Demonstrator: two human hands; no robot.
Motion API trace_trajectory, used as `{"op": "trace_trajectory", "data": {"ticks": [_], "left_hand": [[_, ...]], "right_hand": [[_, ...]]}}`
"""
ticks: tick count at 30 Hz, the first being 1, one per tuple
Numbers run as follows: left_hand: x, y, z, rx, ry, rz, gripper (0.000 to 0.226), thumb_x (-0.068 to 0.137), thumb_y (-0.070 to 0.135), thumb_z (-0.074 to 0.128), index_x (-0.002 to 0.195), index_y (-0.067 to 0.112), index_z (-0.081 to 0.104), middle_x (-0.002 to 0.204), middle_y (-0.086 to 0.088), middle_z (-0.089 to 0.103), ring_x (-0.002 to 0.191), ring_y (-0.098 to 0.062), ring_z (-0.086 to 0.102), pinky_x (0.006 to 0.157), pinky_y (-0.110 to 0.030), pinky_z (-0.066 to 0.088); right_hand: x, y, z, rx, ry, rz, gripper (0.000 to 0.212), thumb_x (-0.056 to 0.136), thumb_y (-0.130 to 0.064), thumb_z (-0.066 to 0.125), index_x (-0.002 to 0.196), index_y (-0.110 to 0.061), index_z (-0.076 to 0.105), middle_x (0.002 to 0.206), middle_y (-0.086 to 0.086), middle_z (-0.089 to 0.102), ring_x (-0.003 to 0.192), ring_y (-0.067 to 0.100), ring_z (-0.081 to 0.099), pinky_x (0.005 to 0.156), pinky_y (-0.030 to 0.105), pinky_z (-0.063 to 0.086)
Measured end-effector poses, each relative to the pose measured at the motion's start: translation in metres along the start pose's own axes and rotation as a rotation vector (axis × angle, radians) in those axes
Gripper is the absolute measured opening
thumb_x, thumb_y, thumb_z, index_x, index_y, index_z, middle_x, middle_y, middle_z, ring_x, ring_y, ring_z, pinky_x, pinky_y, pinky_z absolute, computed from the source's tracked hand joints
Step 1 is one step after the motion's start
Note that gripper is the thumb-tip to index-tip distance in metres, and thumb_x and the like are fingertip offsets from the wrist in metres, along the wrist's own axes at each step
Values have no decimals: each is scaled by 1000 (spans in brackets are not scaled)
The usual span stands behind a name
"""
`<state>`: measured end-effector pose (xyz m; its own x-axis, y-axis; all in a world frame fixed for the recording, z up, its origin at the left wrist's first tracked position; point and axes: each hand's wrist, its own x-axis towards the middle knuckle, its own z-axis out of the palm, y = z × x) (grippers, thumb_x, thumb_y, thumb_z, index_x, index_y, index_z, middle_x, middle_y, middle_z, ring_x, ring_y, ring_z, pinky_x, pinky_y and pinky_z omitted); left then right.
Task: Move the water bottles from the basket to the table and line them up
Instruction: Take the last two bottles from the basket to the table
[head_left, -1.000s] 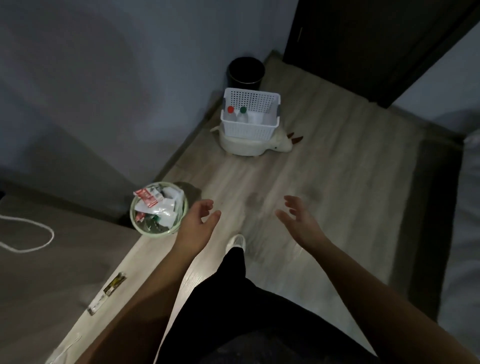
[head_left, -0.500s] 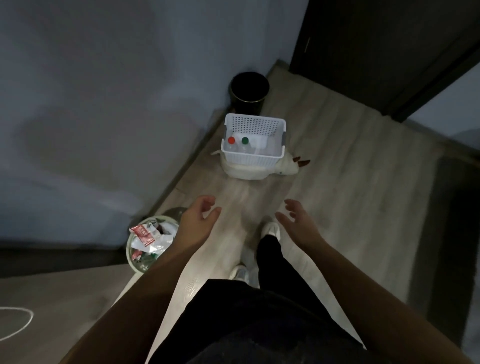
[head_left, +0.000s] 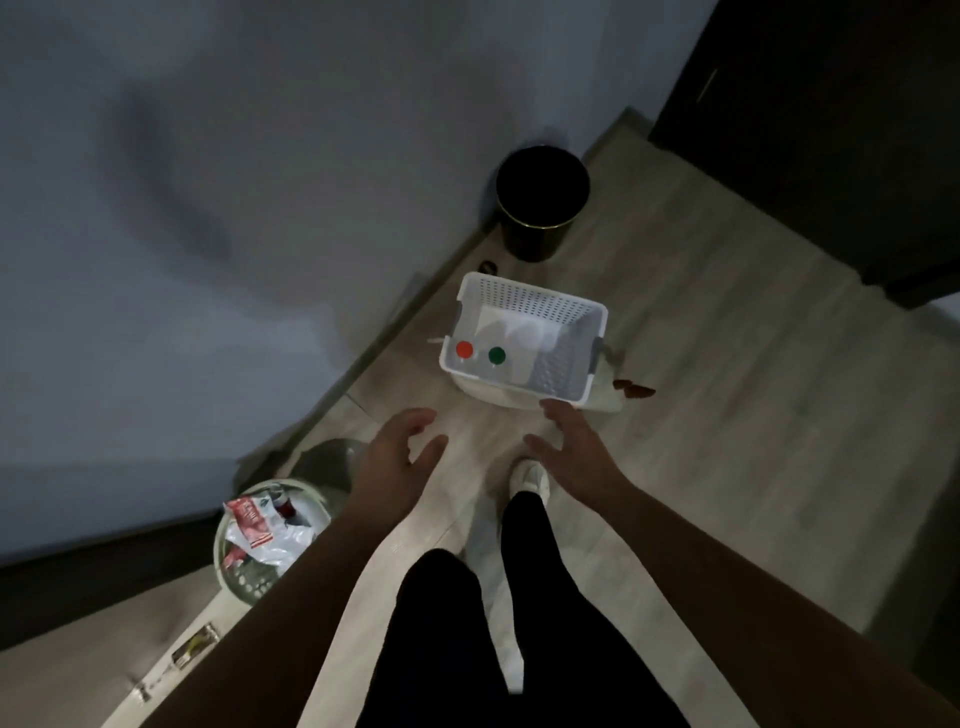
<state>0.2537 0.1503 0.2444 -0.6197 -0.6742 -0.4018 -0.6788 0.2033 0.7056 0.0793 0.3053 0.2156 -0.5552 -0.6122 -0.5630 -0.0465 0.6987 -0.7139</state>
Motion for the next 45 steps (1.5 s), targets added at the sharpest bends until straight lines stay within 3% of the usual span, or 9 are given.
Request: {"op": "trace_trajectory", "data": {"ticks": [8,11,18,22,26,30,36,41,45], "left_hand": [[147,-70,83,50,-70,-80,40,92,33,61,129,23,50,131,5,53,116,-10,52,100,-35,47],[201,-100,113,108,-54,22,45,90,28,63,132,17,49,133,-1,54,115,-8,50,98,-32,46],[274,-127,146,224,-175,197,46,93,18,58,137,15,45,137,-6,54,122,-20,55,102,-32,45],[291,-122,154,146,-182,205,49,94,21,57,140,17,42,141,-4,52,125,-17,51,103,-31,43],[312,-115,160,4,-222,219,49,94,32,54,139,17,41,133,8,51,124,-13,52,101,-32,47],[335,-116,177,-89,-193,179,31,93,22,60,120,22,45,113,28,43,106,20,47,88,-7,45],[344,-84,164,-203,-194,108,20,94,21,58,109,27,47,108,6,56,91,-6,60,70,-12,51],[318,-19,104,-240,-184,164,14,97,21,55,104,10,56,86,0,64,72,-5,62,66,-16,50],[272,54,36,-261,-120,236,21,92,33,55,101,15,58,89,-7,65,80,-18,63,71,-34,51]], "right_hand": [[158,67,42,35,-33,-57,67,87,-18,70,144,-11,37,142,7,44,130,12,40,112,30,32],[206,95,64,52,48,-69,67,86,-18,71,144,-16,37,137,-8,41,125,-1,34,105,14,26],[267,119,99,170,83,-198,49,86,-11,71,128,-28,51,137,-10,48,124,-18,38,105,7,27],[283,123,97,303,150,-209,47,86,-21,67,131,-23,53,139,-4,53,132,3,45,109,24,36],[301,124,91,402,171,-179,48,89,-25,65,134,-18,52,135,-9,56,127,1,49,105,20,39],[323,126,84,432,199,-171,42,91,-27,61,131,-13,55,124,-15,60,118,2,55,98,18,43],[321,111,62,444,240,-196,20,93,-14,62,112,-13,59,94,-15,63,91,-6,59,80,11,43],[282,58,3,517,252,-160,24,87,-36,60,109,-25,61,105,-4,65,103,12,62,91,29,49],[214,-18,-57,448,262,-166,35,83,-46,58,105,-20,61,100,6,67,96,19,64,87,36,51]]}}
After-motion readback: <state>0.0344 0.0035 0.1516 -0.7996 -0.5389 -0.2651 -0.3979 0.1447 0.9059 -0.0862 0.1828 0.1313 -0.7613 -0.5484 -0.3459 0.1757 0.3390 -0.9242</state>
